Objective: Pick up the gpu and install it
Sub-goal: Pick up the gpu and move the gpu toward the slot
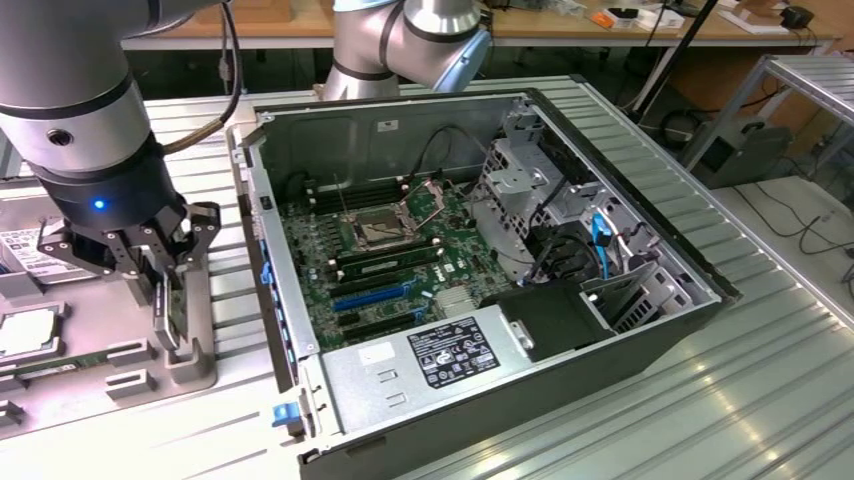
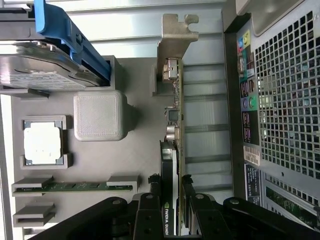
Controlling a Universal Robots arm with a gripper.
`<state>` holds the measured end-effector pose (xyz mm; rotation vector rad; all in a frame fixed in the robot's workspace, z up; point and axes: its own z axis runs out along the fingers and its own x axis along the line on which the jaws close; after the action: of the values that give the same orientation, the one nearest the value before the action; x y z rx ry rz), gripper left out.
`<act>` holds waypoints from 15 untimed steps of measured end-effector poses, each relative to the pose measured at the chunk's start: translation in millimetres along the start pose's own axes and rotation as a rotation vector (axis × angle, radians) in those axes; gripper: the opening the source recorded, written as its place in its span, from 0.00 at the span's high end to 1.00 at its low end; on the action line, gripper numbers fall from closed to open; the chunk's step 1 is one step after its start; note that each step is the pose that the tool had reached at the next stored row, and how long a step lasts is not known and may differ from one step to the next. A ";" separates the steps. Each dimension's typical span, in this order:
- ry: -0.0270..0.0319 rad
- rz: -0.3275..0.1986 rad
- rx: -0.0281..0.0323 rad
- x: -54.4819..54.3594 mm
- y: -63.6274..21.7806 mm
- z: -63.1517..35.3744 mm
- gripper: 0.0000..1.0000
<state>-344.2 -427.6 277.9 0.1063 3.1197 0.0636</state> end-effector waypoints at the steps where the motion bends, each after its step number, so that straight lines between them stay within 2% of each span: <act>1: 0.0000 0.000 0.0000 0.0 0.1 -0.9 0.73; 15: -0.0001 0.000 0.0003 -0.2 1.6 -14.1 0.73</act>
<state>-344.2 -426.7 292.1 0.1063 3.1196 0.0631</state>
